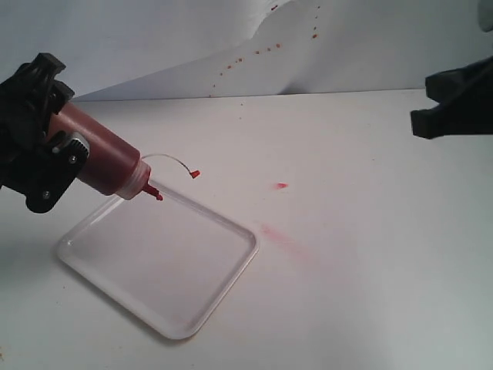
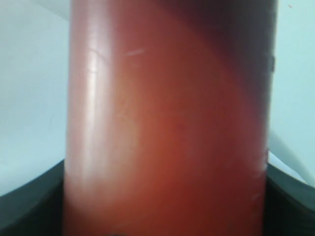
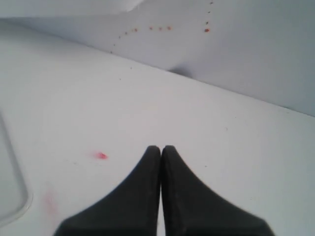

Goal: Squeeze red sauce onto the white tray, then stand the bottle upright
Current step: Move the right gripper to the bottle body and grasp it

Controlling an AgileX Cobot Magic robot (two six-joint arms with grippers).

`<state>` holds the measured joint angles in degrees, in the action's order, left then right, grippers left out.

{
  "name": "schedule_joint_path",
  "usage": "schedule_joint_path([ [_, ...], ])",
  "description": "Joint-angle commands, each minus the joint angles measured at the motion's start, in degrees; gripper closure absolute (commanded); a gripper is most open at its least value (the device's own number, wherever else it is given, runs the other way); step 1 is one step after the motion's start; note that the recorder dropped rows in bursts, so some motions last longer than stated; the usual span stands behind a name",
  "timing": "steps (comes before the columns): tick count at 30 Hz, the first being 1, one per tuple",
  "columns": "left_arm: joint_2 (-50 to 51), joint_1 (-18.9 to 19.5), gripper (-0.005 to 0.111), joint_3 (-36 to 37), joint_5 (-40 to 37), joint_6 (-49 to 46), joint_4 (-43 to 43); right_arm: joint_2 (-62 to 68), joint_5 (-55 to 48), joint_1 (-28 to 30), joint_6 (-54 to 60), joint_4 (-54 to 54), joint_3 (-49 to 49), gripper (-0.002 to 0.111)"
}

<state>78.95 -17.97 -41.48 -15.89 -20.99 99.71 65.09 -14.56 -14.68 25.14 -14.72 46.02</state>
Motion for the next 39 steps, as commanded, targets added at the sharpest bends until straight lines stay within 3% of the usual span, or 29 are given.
schedule_joint_path([
  [1,-0.8,-0.3,0.106,-0.8,-0.8,1.6,0.2,9.9,-16.8,2.5,11.5,-5.1,11.9,0.108],
  [4,-0.8,-0.3,0.106,-0.8,-0.8,1.6,0.2,15.9,-22.3,5.0,22.6,-17.2,16.4,0.108],
  [7,-0.8,-0.3,0.106,-0.8,-0.8,1.6,0.2,21.6,-26.5,7.3,42.6,-36.8,18.4,0.108],
  [11,-0.8,-0.3,0.106,-0.8,-0.8,1.6,0.2,29.9,-36.7,9.8,60.4,-54.8,20.7,0.108],
  [17,-0.8,-0.3,0.106,-0.8,-0.8,1.6,0.2,41.6,-50.8,9.6,70.4,-55.2,30.5,0.108],
  [20,-0.8,-0.3,0.106,-0.8,-0.8,1.6,0.2,46.2,-52.3,8.2,72.4,-54.7,36.0,0.107],
  [23,-0.8,-0.3,0.106,-0.8,-0.8,1.6,0.2,49.0,-52.3,5.9,72.3,-54.7,39.6,0.091],
  [29,-0.8,-0.3,0.106,-0.8,-0.8,1.6,0.2,50.1,-44.1,-1.0,70.0,-55.0,41.3,0.028],
  [30,-0.8,-0.3,0.106,-0.8,-0.8,1.6,0.2,50.2,-43.9,-2.4,70.0,-55.0,41.3,0.022],
  [32,-0.8,-0.3,0.106,-0.8,-0.8,1.6,0.2,50.5,-43.0,-5.2,71.0,-55.6,41.3,0.017],
  [39,-0.8,-0.3,0.106,-0.8,-0.8,1.6,0.2,50.5,-34.5,-11.7,73.8,-56.8,41.3,0.017],
])
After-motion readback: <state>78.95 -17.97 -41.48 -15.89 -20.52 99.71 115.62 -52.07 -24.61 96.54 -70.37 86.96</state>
